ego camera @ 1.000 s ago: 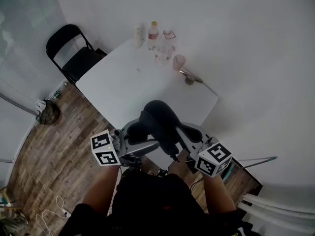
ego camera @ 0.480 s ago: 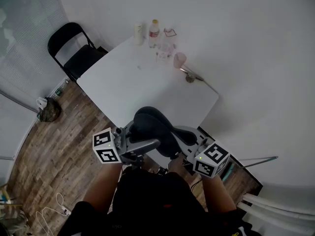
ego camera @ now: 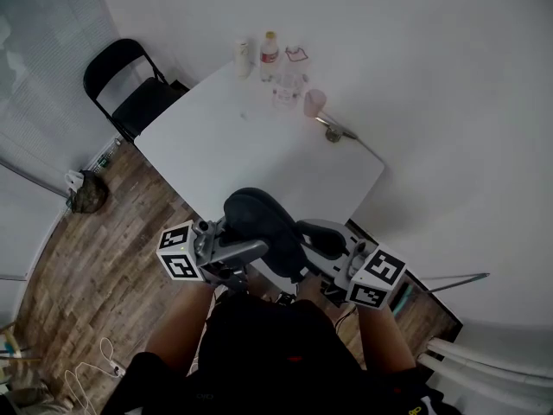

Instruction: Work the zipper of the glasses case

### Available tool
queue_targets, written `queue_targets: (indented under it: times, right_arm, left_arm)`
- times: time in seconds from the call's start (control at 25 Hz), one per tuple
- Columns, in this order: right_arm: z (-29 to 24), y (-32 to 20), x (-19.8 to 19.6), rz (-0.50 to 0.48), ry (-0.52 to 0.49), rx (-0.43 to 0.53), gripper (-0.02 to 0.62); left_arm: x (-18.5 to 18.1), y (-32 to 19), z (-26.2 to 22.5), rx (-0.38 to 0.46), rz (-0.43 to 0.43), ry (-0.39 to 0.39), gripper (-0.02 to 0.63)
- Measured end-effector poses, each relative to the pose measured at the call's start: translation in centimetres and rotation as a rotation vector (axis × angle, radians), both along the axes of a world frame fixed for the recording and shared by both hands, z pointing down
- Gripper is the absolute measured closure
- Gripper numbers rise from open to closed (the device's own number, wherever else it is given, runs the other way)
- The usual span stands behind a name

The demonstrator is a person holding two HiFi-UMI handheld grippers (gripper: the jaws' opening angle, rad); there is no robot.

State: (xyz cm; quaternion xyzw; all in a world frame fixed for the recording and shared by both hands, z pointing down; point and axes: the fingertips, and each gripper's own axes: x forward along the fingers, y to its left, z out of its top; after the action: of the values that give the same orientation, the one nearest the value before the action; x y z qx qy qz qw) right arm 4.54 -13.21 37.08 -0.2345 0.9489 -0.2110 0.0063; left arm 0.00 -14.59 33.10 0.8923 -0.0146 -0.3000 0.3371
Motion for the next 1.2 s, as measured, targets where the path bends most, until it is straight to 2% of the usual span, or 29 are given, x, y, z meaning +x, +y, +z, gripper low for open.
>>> queue_targets:
  times: [0.12, 0.24, 0.36, 0.4, 0.52, 0.72, 0.88, 1.0, 1.04, 1.08, 1.2]
  right_arm:
    - [-0.9, 0.1, 0.9, -0.022, -0.080, 0.000, 0.463]
    - [-1.0, 0.2, 1.8, -0.018, -0.128, -0.015, 0.459]
    - [-0.5, -0.1, 3.0, 0.005, -0.178, -0.052, 0.459]
    - [-0.5, 0.1, 3.1, -0.004, -0.208, -0.066, 0.447]
    - [-0.7, 0.9, 2.1, -0.071, -0.283, -0.093, 0.345]
    - [0.7, 1.7, -0.7, -0.152, -0.343, -0.184, 0.268]
    - [0.8, 2.1, -1.3, -0.207, -0.432, -0.253, 0.265]
    - [1.0, 2.0, -1.6, -0.228, -0.435, -0.269, 0.267]
    - [1.1, 1.9, -1.6, -0.223, -0.434, -0.266, 0.277]
    - [1.1, 1.7, -1.4, -0.217, -0.440, -0.265, 0.322]
    - [0.8, 1.5, -1.0, -0.211, -0.457, -0.262, 0.328]
  left_arm:
    - [-0.5, -0.4, -0.2, -0.003, 0.004, 0.024, 0.259]
    - [-1.7, -1.3, -0.4, -0.044, -0.037, 0.062, 0.282]
    - [-2.2, -2.4, 0.3, -0.083, -0.073, 0.050, 0.309]
    - [-2.1, -2.5, 0.5, -0.089, -0.073, 0.043, 0.314]
    - [-1.8, -2.5, 0.3, -0.087, -0.064, 0.042, 0.316]
    - [-0.2, -1.8, 0.0, -0.042, -0.042, 0.017, 0.319]
    - [0.9, -0.9, -0.5, 0.020, -0.040, -0.019, 0.319]
    - [1.4, -1.1, -0.4, 0.034, -0.043, -0.042, 0.319]
    - [1.4, -1.2, -0.3, 0.034, -0.047, -0.047, 0.319]
    - [1.4, -1.3, -0.3, 0.034, -0.053, -0.051, 0.319]
    - [1.3, -1.3, -0.1, 0.047, -0.068, -0.079, 0.319]
